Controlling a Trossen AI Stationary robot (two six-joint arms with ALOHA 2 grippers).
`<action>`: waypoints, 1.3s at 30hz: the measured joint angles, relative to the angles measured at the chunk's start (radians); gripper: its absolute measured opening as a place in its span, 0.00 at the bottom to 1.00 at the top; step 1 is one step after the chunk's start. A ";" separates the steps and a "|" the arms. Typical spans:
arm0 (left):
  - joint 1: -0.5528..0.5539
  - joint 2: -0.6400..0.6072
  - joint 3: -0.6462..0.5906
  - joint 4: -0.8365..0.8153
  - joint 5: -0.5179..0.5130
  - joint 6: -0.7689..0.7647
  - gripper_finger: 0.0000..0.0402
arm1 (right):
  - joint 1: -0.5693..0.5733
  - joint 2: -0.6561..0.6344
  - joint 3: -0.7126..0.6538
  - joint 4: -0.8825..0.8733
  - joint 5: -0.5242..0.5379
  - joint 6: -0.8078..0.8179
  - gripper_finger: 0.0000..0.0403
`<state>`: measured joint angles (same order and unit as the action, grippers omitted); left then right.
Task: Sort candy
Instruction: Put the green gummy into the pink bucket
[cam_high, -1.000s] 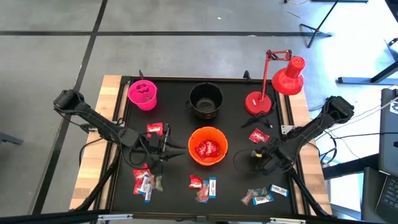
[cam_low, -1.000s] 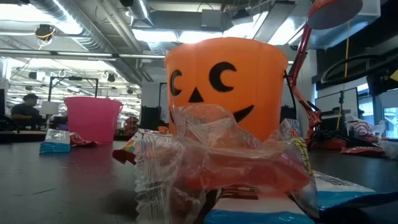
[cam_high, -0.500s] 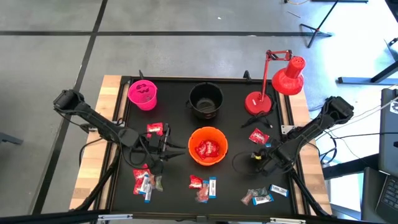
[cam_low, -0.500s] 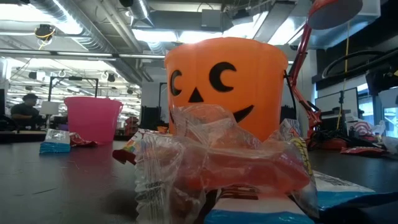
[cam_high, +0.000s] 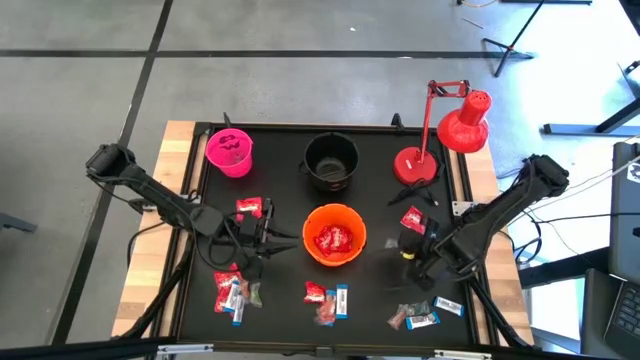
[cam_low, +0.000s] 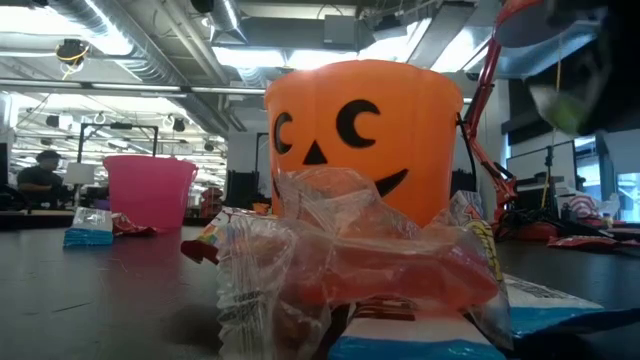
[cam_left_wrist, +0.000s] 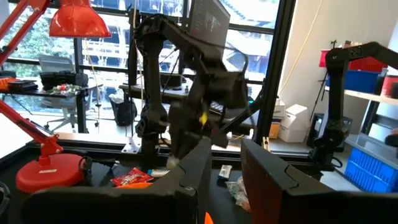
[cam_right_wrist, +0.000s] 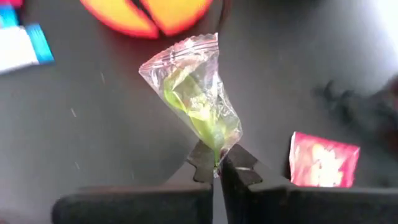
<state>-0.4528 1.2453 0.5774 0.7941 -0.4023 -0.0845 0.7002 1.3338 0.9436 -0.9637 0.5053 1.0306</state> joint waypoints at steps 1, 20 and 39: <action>0.002 0.000 0.000 0.000 0.000 0.000 0.19 | 0.000 0.000 0.023 -0.002 0.029 -0.019 0.01; 0.115 0.074 0.108 -0.006 0.130 -0.015 0.43 | -0.180 0.000 0.175 0.376 0.153 -0.540 0.00; 0.192 0.291 0.332 -0.146 0.043 -0.044 0.57 | -0.225 0.000 0.175 0.586 0.168 -0.717 0.01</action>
<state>-0.2609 1.5360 0.9096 0.6477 -0.3591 -0.1281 0.4747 1.3334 1.1187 -0.3779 0.6730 0.3136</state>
